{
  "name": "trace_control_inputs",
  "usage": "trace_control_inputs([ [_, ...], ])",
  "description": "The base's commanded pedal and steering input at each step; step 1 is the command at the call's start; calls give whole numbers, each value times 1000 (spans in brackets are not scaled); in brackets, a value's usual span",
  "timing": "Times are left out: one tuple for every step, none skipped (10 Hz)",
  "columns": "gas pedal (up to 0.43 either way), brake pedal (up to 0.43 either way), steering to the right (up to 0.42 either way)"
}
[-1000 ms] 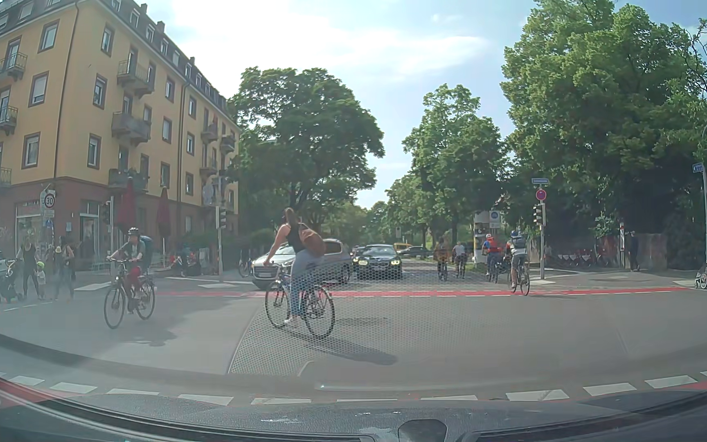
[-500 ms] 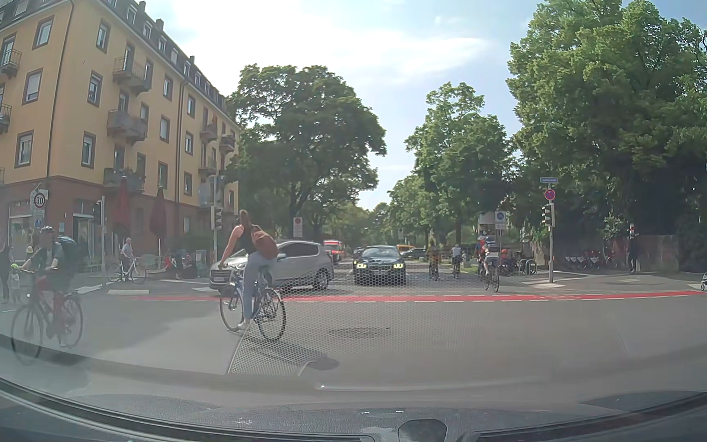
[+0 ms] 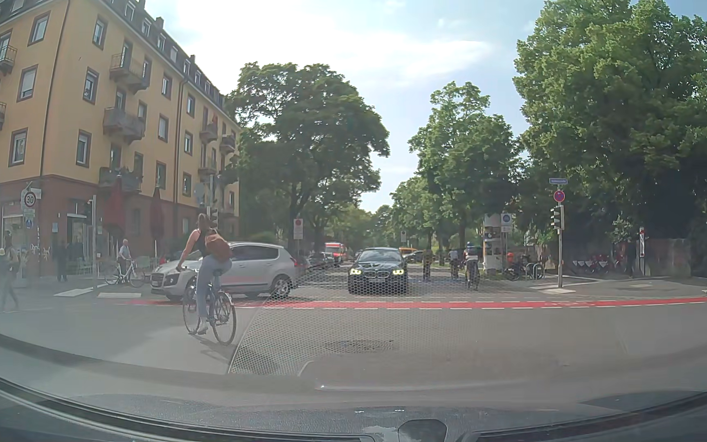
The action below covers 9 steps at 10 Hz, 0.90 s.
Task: Follow the waypoints while adhering to traffic rules and regulations
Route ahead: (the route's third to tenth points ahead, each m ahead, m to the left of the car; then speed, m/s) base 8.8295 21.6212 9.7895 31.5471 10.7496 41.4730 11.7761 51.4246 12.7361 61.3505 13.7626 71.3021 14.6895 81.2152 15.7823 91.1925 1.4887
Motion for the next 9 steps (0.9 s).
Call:
trace_control_inputs([
  [0, 146, -24],
  [0, 152, -24],
  [0, 159, -25],
  [0, 171, -25],
  [0, 183, -25],
  [0, 183, -24],
  [0, 189, -25],
  [0, 189, -25],
  [0, 189, -25],
])
